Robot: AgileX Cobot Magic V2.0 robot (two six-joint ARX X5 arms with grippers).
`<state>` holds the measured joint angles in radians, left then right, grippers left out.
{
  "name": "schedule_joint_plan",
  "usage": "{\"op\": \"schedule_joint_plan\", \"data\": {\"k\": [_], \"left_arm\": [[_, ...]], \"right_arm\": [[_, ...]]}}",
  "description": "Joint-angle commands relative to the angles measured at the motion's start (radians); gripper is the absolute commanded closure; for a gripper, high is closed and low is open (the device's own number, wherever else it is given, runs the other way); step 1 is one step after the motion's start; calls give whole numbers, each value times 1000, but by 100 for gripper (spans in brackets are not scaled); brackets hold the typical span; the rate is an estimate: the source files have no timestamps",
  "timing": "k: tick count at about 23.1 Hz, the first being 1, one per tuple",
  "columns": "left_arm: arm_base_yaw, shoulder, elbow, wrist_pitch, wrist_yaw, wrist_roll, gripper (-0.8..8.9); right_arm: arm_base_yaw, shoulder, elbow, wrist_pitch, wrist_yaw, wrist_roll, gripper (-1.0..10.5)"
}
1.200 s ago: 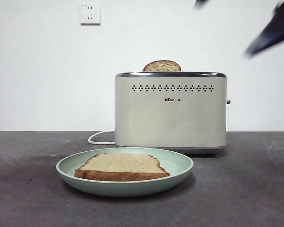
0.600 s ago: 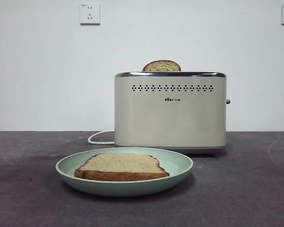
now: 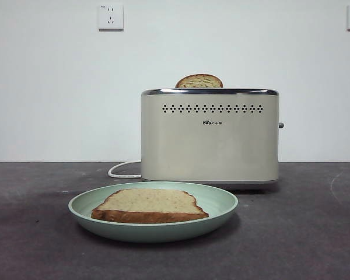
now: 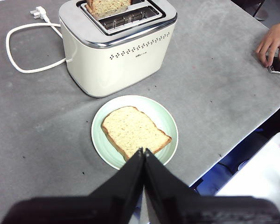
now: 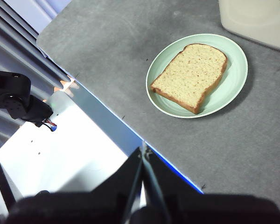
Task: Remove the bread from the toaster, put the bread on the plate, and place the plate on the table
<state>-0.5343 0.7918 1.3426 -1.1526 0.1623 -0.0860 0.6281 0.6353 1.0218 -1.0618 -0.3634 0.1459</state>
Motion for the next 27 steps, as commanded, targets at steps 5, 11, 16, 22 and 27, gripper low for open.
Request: {"op": "schedule_joint_plan", "data": {"k": [5, 11, 16, 22, 27], "left_arm": [[-3, -2, 3, 14, -83, 11, 817], [67, -19, 1, 100, -138, 193, 818], [356, -128, -66, 556, -128, 259, 817], [492, -335, -377, 820, -187, 300, 817], [546, -499, -758, 990, -187, 282, 817]], "right_arm": [[0, -3, -3, 5, 3, 2, 946], [0, -3, -3, 5, 3, 2, 946], [0, -3, -3, 5, 3, 2, 946], [0, -3, -3, 5, 3, 2, 946], [0, -3, -3, 5, 3, 2, 946]]}}
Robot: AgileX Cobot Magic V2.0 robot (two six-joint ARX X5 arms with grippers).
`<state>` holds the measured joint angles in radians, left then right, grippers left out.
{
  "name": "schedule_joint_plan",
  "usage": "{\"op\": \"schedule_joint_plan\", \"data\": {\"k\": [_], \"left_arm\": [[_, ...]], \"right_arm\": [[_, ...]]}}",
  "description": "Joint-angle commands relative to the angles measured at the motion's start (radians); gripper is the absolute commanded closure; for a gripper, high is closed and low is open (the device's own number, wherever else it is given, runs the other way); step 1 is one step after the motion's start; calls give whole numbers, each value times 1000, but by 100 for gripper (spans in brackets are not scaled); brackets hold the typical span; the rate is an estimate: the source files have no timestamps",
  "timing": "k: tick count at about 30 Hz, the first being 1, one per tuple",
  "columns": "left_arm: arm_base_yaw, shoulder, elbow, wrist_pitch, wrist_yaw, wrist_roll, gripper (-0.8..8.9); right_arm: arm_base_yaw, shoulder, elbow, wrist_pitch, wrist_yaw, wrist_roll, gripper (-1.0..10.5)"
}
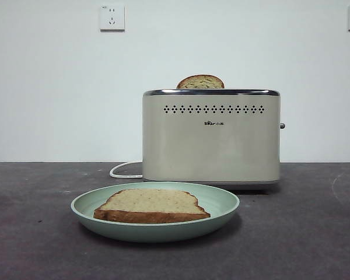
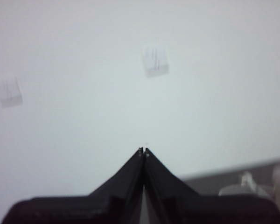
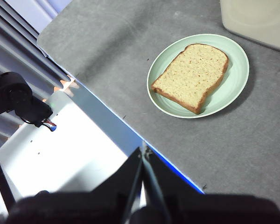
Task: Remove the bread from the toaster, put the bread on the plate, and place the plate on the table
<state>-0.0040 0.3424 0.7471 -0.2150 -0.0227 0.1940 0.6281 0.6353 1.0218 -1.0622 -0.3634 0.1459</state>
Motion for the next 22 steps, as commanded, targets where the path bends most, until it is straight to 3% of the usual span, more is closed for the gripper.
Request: {"op": "schedule_joint_plan", "data": {"k": [1, 6, 9, 22], "left_arm": [[23, -75, -223, 79, -2, -13, 817], [40, -194, -468, 125, -1, -127, 817], [40, -247, -558, 126, -2, -152, 817], [46, -340, -744, 53, -3, -246, 817]], "right_arm": [[0, -3, -3, 5, 3, 2, 946], [0, -3, -3, 5, 3, 2, 946], [0, -3, -3, 5, 3, 2, 946], [0, -3, -3, 5, 3, 2, 946]]}}
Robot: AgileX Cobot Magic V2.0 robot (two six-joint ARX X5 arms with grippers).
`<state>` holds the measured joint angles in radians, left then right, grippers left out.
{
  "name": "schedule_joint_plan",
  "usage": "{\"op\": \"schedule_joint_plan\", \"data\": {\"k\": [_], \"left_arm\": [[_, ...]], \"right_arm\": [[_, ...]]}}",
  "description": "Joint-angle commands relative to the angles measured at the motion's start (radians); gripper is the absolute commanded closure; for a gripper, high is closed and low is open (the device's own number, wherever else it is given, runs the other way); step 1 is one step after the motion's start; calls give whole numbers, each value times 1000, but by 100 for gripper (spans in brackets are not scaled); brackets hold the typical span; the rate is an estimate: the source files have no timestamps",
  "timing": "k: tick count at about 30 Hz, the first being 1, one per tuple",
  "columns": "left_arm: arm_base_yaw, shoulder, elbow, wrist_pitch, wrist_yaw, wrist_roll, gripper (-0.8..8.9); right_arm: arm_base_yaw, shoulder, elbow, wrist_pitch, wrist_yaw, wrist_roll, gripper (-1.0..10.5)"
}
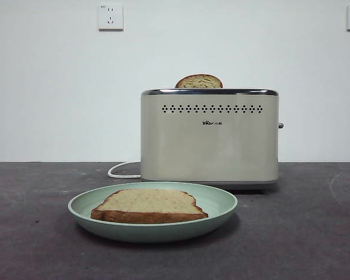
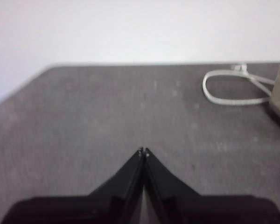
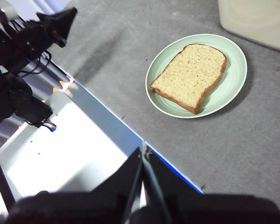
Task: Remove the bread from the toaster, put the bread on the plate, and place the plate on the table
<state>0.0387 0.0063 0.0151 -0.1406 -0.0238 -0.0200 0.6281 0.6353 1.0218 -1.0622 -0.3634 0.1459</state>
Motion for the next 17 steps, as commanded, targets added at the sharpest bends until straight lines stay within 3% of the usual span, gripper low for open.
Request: {"op": "schedule_joint_plan", "data": {"k": [1, 6, 17], "left_arm": [[3, -4, -12, -44, -2, -35, 817], [3, -4, -11, -33, 0, -83, 817], [3, -4, -11, -33, -1, -84, 817]], "right_arm": [[0, -3, -3, 5, 3, 2, 946], [0, -3, -3, 5, 3, 2, 946], [0, -3, -3, 5, 3, 2, 946]]}}
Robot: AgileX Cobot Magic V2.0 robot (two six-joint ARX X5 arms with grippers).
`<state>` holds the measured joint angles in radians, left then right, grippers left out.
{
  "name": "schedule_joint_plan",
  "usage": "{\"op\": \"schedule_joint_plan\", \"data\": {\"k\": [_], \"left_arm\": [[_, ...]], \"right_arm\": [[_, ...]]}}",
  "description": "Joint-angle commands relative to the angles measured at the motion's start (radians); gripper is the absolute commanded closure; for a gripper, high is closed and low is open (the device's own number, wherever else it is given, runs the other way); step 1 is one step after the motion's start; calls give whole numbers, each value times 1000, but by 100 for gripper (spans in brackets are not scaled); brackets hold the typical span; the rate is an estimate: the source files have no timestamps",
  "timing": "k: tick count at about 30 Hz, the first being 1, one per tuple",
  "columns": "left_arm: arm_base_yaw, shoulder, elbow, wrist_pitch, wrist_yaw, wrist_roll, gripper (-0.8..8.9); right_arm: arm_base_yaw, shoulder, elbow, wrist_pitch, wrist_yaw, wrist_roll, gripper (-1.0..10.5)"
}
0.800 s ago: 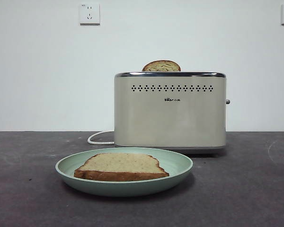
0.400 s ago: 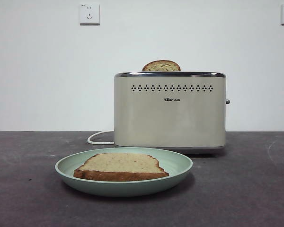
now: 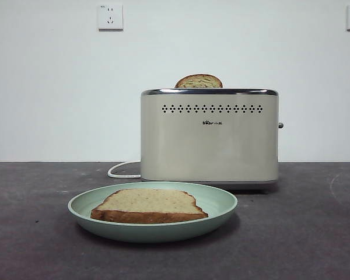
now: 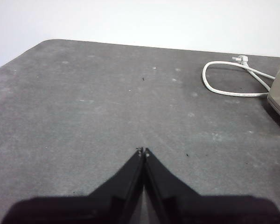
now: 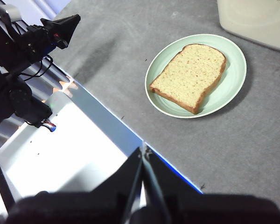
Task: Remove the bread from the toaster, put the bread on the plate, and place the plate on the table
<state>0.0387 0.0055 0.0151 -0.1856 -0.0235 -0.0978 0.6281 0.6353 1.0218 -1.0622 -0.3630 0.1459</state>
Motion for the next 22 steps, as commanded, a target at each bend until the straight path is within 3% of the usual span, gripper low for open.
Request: {"op": "schedule_joint_plan", "data": {"k": [1, 9, 11, 13, 15, 22], "left_arm": [[3, -3, -11, 12, -1, -6, 817], [3, -3, -11, 12, -1, -6, 817], [3, -3, -11, 12, -1, -6, 817], [3, -3, -11, 11, -1, -6, 817], [3, -3, -11, 12, -2, -6, 817], [3, -3, -11, 11, -1, -6, 817]], "right_arm": [[0, -3, -3, 5, 3, 2, 946], [0, -3, -3, 5, 3, 2, 946], [-17, -3, -3, 26, 37, -42, 946], [-65, -16, -3, 61, 84, -106, 946], [-132, -17, -5, 126, 72, -172, 946], [-441, -69, -88, 348, 67, -185, 946]]}}
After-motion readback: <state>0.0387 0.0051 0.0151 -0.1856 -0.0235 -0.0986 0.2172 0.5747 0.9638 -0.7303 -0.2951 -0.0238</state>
